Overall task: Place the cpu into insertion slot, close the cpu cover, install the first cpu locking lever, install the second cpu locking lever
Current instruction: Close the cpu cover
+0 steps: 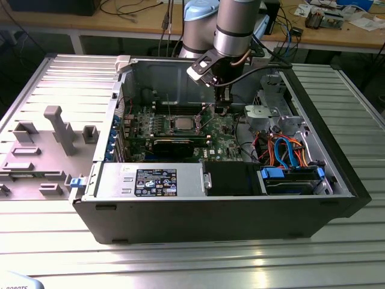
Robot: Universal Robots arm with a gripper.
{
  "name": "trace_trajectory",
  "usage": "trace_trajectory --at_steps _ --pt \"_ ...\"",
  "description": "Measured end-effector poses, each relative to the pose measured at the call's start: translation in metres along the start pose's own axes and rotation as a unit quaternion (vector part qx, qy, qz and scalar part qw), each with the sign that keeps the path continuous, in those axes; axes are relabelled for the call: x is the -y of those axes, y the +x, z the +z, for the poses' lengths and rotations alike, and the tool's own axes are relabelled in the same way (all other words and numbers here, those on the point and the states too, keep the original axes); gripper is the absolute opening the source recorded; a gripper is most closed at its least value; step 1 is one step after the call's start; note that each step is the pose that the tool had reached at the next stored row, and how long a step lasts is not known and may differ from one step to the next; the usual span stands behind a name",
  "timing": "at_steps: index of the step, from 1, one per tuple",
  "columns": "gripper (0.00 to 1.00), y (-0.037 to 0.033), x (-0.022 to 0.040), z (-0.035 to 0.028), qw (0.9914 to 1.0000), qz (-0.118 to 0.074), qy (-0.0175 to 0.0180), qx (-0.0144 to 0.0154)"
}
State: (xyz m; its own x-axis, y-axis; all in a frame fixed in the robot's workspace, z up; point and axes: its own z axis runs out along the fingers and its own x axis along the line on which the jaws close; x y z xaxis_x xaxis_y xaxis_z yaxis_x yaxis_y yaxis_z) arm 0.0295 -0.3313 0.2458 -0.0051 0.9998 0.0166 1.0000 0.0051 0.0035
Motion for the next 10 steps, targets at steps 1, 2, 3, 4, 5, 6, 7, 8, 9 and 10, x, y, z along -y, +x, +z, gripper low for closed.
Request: trace_trajectory --at_steps 1,2,3,4,5,6,7,8,9,10 --pt "0.11 0.0 0.0002 0.0001 1.0 0.0 0.0 0.0" --pt "0.11 0.0 0.0004 0.0001 1.0 0.0 0.0 0.0" --pt "0.11 0.0 0.0005 0.0003 1.0 0.0 0.0 0.0" --pt "0.11 0.0 0.0007 0.0003 1.0 0.0 0.0 0.0" --pt "0.11 0.0 0.0008 0.0004 1.0 0.0 0.0 0.0" --pt "0.11 0.0 0.0009 0.0005 1.0 0.0 0.0 0.0" --pt "0.11 0.0 0.001 0.0005 1.0 0.0 0.0 0.0" --pt "0.11 0.0 0.0012 0.0006 1.0 0.0 0.0 0.0" --pt "0.11 0.0 0.0027 0.0007 1.0 0.0 0.0 0.0" --pt "0.11 0.0 0.004 0.0006 1.0 0.0 0.0 0.0"
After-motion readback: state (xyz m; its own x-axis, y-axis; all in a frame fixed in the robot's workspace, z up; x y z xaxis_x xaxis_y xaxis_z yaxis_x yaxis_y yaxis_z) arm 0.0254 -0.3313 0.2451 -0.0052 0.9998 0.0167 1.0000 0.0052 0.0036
